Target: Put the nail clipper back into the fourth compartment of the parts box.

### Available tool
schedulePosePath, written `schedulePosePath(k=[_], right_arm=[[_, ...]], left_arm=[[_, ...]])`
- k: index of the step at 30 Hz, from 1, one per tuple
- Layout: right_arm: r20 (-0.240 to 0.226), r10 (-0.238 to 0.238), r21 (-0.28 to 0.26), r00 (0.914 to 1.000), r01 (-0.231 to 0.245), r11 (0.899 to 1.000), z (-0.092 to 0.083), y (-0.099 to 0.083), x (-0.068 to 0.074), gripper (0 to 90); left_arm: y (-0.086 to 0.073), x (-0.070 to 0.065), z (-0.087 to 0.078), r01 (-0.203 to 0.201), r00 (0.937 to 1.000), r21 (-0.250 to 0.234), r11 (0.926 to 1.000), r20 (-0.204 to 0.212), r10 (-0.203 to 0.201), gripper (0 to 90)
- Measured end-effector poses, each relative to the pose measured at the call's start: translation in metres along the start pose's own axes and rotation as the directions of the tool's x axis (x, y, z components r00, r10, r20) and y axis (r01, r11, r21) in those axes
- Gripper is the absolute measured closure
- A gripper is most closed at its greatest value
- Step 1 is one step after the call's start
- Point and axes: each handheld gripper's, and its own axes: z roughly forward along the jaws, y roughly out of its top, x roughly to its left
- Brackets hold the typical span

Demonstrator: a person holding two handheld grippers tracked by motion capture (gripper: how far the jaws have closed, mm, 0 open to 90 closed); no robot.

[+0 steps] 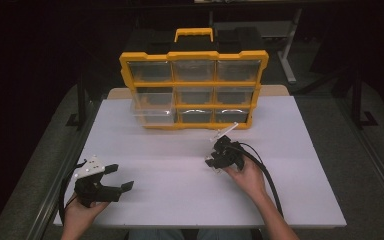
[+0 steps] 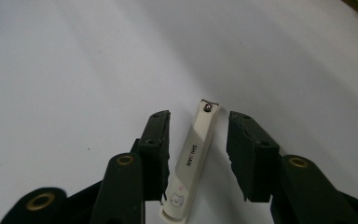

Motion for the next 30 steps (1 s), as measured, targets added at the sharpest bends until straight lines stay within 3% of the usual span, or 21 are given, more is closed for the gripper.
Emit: schedulePosePath(k=[9, 20, 30], right_arm=[[0.029, -0.010, 0.031, 0.9995, 0.009, 0.999, 0.009, -0.001, 0.003, 67.0], [0.056, -0.004, 0.020, 0.9984, 0.003, 1.000, 0.009, -0.003, 0.003, 74.5], [-0.013, 0.023, -0.006, 0.9996, -0.023, 1.000, 0.006, -0.004, -0.006, 75.8]], left_arm=[[0.000, 0.000, 0.001, 0.001, 1.0000, -0.002, 1.0000, 0.001, -0.001, 15.4], [0.000, 0.001, 0.000, -0.006, 1.0000, 0.000, 1.0000, -0.002, 0.006, 15.4], [0.000, 0.001, -0.001, 0.004, 1.0000, -0.011, 0.9999, 0.000, -0.004, 15.6]])
